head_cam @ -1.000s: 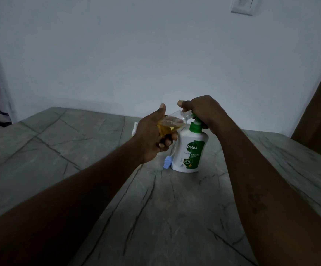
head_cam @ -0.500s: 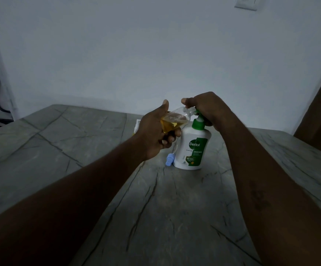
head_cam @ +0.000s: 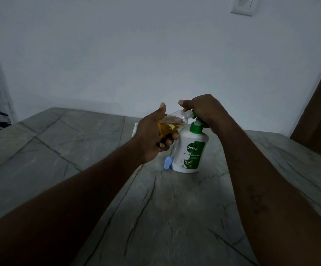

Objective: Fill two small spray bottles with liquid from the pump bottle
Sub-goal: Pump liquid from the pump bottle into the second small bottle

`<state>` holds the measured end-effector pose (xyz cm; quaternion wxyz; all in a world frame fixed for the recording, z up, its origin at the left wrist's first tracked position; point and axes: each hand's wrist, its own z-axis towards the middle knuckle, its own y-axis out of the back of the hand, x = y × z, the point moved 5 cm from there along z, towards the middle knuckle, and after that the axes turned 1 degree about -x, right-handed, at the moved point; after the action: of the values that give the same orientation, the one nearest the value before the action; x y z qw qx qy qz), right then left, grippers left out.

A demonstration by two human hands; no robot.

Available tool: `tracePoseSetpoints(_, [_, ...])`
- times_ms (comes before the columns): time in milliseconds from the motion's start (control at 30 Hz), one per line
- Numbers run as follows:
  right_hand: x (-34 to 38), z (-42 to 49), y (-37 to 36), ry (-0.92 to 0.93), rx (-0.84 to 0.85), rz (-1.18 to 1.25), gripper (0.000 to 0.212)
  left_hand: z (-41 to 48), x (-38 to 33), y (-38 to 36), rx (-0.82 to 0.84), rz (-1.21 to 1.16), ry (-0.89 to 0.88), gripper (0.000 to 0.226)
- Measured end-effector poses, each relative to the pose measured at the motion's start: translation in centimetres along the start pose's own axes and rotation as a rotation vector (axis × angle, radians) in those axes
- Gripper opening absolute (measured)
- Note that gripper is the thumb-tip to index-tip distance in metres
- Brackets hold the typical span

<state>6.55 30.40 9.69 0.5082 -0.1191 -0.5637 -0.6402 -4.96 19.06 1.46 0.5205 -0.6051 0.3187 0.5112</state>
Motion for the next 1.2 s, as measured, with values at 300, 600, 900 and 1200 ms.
tracePoseSetpoints(300, [-0.4,0.0,-0.6,-0.061,0.05,0.08,0.038,-0.1,0.1,0.2,-0.024,0.0,0.006,0.069])
tracePoseSetpoints(600, [-1.0,0.1,-1.0,-0.054,0.056,0.06,0.038,-0.2,0.5,0.2,-0.027,0.018,0.022,0.065])
tracePoseSetpoints(900, [-0.4,0.3,-0.4,-0.012,0.037,0.039,0.042,0.0,0.1,0.2,-0.006,0.009,0.002,0.07])
tracePoseSetpoints(1200, [-1.0,0.3,-1.1,-0.078,0.062,0.07,0.031,-0.1,0.2,0.4,-0.032,0.009,0.028,0.067])
